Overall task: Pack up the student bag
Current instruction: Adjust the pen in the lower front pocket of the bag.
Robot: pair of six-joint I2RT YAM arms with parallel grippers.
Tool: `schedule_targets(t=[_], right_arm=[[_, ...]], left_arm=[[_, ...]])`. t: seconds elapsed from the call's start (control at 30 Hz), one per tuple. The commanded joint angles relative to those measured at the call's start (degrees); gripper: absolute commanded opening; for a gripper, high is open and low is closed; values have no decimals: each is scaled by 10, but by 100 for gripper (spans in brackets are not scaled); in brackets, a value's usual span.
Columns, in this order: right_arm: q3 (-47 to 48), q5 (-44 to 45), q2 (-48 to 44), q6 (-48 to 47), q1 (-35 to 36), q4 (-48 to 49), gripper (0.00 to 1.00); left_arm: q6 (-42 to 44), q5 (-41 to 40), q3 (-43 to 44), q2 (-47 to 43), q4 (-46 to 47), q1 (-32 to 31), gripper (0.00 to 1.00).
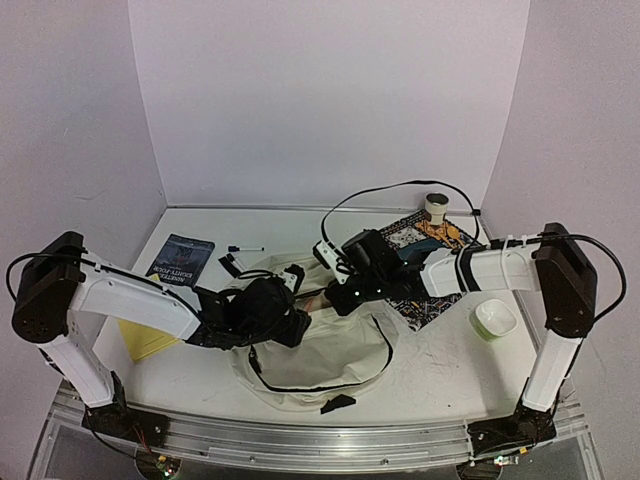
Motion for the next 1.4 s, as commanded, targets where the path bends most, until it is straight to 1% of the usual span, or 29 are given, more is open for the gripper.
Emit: schedule_targets(t=[0.0, 0.27, 0.4, 0.47, 0.63, 0.7, 0.77, 0.83, 0.93, 1.03, 1.1, 1.2, 1.27, 1.37], right_arm=[[25, -1, 5, 5, 3, -4, 5], [23, -2, 4, 5, 3, -5, 5], [22, -3, 3, 5, 2, -6, 5], [22, -3, 2, 6, 3, -6, 5], [22, -9, 2, 9, 3, -6, 5], [21, -12, 0, 9, 3, -6, 5], [18, -12, -3, 9, 3, -7, 5], [15, -11, -6, 9, 3, -7, 5], [10, -11, -11, 9, 3, -7, 5], [7, -12, -15, 9, 3, -7, 5], [7, -11, -16, 9, 2, -7, 5], [7, -12, -17, 8, 3, -7, 5], [7, -18, -16, 9, 4, -7, 5], [6, -26, -15, 8, 3, -7, 5]], left_arm=[[-55, -1, 0, -4, -59, -19, 46], [-88, -8, 25, 28, -86, -22, 33], [-85, -16, 47, 59, -95, -22, 22], [-82, -36, 57, 71, -98, -22, 17], [-64, -102, 95, 100, -100, -22, 11], [-58, -142, 117, 109, -103, -20, 8], [-54, -170, 133, 117, -105, -12, 3], [-54, -185, 149, 124, -104, -1, 0], [-51, -204, 171, 140, -104, 11, 0], [-52, -216, 186, 155, -105, 17, 5], [-58, -215, 188, 162, -106, 21, 7], [-73, -207, 175, 159, -111, 22, 9], [-78, -184, 162, 142, -111, 22, 13], [-75, -130, 150, 113, -112, 17, 25]])
